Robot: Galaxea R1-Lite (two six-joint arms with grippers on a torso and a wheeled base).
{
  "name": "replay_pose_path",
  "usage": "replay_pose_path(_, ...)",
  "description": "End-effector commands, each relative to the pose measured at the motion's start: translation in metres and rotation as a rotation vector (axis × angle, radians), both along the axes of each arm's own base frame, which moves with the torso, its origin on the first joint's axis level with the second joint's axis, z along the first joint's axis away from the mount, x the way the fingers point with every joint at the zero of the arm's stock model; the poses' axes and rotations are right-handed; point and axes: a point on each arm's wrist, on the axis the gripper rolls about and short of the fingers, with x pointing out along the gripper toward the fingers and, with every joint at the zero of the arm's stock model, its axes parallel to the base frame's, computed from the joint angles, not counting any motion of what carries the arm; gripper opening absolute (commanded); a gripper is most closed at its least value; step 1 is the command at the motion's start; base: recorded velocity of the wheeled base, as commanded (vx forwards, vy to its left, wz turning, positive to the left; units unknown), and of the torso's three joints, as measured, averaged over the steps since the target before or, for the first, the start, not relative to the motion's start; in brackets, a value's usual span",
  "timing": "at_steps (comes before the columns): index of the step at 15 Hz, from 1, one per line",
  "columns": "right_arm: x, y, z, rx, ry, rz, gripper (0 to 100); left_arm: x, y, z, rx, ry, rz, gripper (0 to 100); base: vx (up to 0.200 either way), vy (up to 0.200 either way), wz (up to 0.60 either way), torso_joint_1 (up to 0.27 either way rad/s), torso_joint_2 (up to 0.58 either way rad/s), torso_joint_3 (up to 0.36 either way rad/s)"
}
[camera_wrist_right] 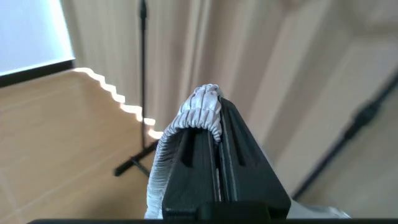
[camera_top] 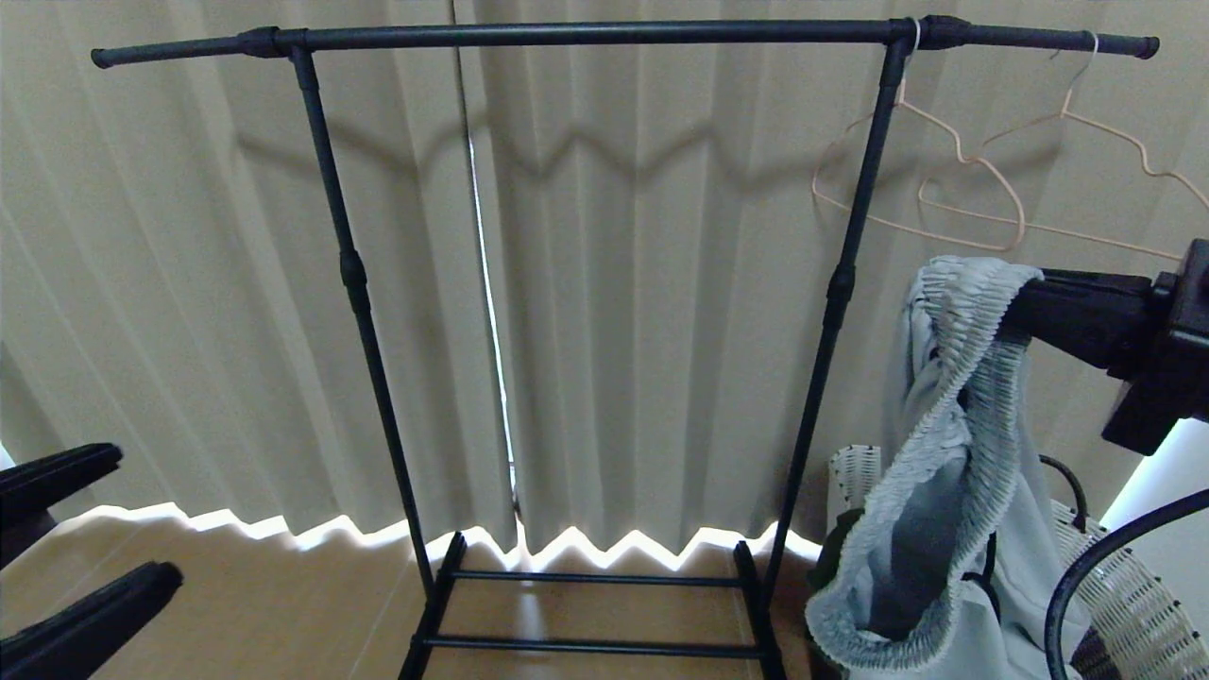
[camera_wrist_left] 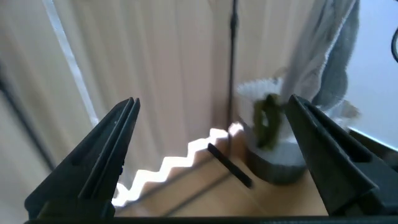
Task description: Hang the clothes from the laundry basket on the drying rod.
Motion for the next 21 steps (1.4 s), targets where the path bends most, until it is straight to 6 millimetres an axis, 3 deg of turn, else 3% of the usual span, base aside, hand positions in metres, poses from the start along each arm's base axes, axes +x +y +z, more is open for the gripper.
replay_pose_path(1, 0.008, 0.009, 0.000, -0.004, 0.010, 0.020, 0, 0.043, -0.020, -0.006, 0.031, 0.146, -0.102, 100, 0.000, 0.000, 0.00, 0.000, 0.00, 0.000)
replay_pose_path(2, 0.010, 0.011, 0.001, -0.004, 0.012, 0.021, 0, 0.048, -0.025, -0.007, 0.038, 0.164, -0.117, 100, 0.000, 0.000, 0.00, 0.000, 0.00, 0.000)
replay_pose_path(5, 0.008, 0.020, 0.007, 0.040, 0.028, 0.063, 0, 0.071, -0.071, -0.021, 0.072, 0.233, -0.183, 100, 0.000, 0.000, 0.00, 0.000, 0.00, 0.000)
replay_pose_path(9, 0.005, 0.019, 0.010, 0.049, 0.018, 0.103, 0, 0.079, -0.133, -0.048, 0.050, 0.365, -0.267, 100, 0.000, 0.000, 0.00, 0.000, 0.00, 0.000)
replay_pose_path(13, 0.002, 0.025, 0.009, 0.047, 0.024, 0.163, 0, 0.079, -0.179, -0.075, 0.012, 0.508, -0.286, 100, 0.000, 0.000, 0.00, 0.000, 0.00, 0.000)
replay_pose_path(17, 0.009, 0.036, 0.006, 0.058, 0.009, 0.210, 0, 0.082, -0.215, -0.099, 0.032, 0.528, -0.328, 100, 0.000, 0.000, 0.00, 0.000, 0.00, 0.000)
replay_pose_path(21, 0.004, 0.038, 0.007, 0.059, 0.008, 0.230, 0, 0.096, -0.234, -0.111, 0.007, 0.508, -0.329, 100, 0.000, 0.000, 0.00, 0.000, 0.00, 0.000)
